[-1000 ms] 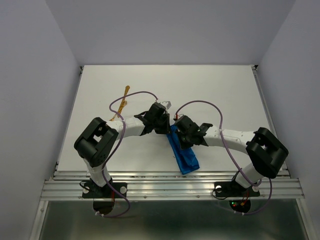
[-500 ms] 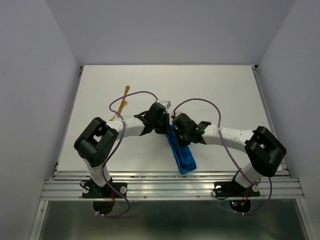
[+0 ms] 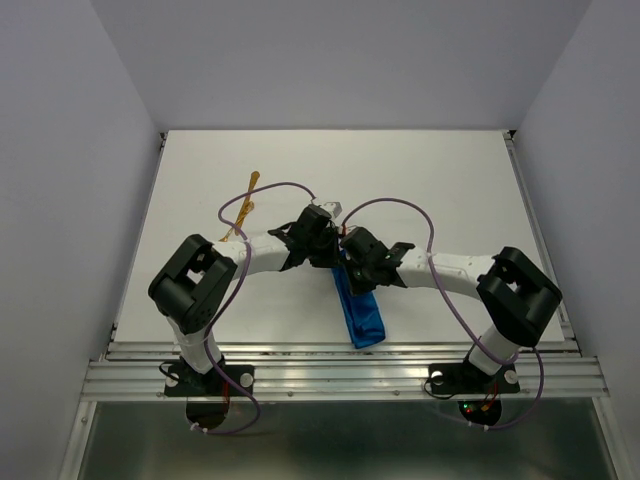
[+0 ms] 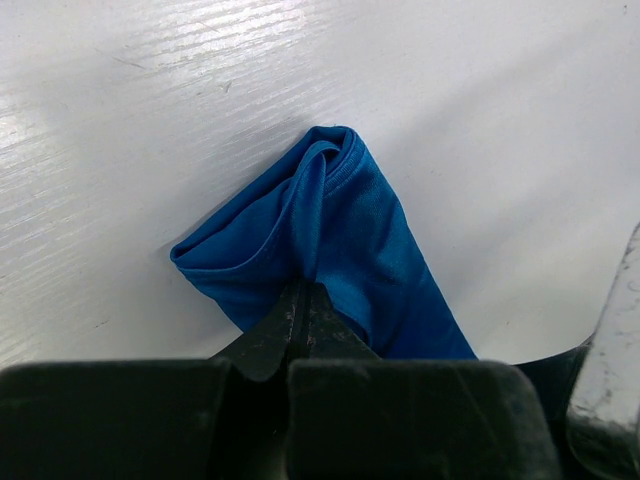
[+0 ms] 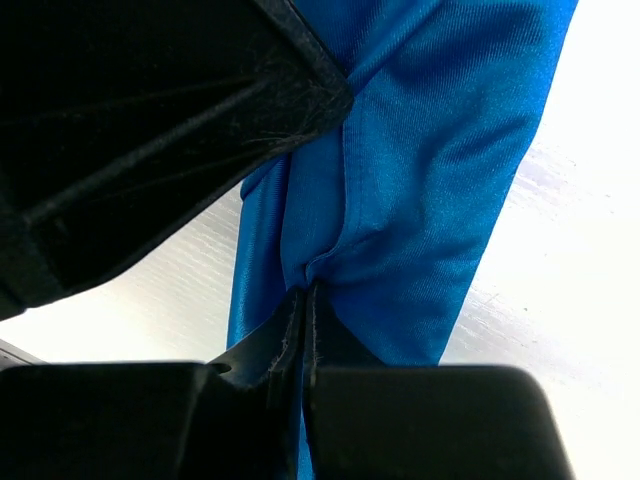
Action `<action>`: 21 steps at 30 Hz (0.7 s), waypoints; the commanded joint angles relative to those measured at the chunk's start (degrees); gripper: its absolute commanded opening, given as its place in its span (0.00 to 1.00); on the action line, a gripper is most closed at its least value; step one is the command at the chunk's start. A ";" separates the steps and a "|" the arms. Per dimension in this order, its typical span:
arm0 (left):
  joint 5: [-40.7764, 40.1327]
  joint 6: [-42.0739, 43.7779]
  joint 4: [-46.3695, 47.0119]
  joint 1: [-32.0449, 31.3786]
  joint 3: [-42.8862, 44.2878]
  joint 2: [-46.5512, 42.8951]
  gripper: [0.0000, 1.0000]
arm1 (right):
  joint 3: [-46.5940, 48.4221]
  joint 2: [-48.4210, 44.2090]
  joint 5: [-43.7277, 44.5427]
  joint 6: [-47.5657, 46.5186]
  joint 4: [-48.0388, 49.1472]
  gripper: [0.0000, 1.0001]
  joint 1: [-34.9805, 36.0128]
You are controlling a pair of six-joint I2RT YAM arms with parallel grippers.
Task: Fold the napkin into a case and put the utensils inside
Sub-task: Smooth out the smaller rectangle-folded napkin at the center of the board.
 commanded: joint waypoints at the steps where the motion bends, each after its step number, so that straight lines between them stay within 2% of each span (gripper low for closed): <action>1: 1.09 0.64 0.41 -0.03 2.19 0.32 0.00 | -0.17 -0.59 0.99 1.31 4.89 0.01 0.49; 8: 0.30 0.82 -1.07 -0.03 3.67 0.84 0.02 | -2.10 -1.38 0.20 4.03 8.94 0.01 0.49; 11: -0.40 0.91 -2.22 -0.12 4.12 0.58 0.25 | -2.71 -0.42 1.08 5.35 9.46 0.01 0.49; 12: -0.75 0.82 -2.40 -0.03 4.12 0.23 0.41 | -2.89 -0.42 1.43 5.70 9.64 0.01 0.49; 13: -1.02 0.65 -2.92 -0.03 4.04 -0.47 0.48 | -3.07 -0.24 2.30 6.75 9.64 0.01 0.49; 14: -1.71 0.82 -3.19 -0.03 4.12 -0.73 0.60 | -3.15 0.02 2.66 7.19 9.56 0.01 0.49; 17: -2.86 0.82 -4.59 -0.03 4.39 -2.31 0.70 | -3.16 1.16 4.86 10.27 9.20 0.01 0.49; 21: -3.48 0.56 -5.65 0.49 4.56 -4.68 0.72 | -3.16 3.01 7.49 14.57 9.11 0.01 0.49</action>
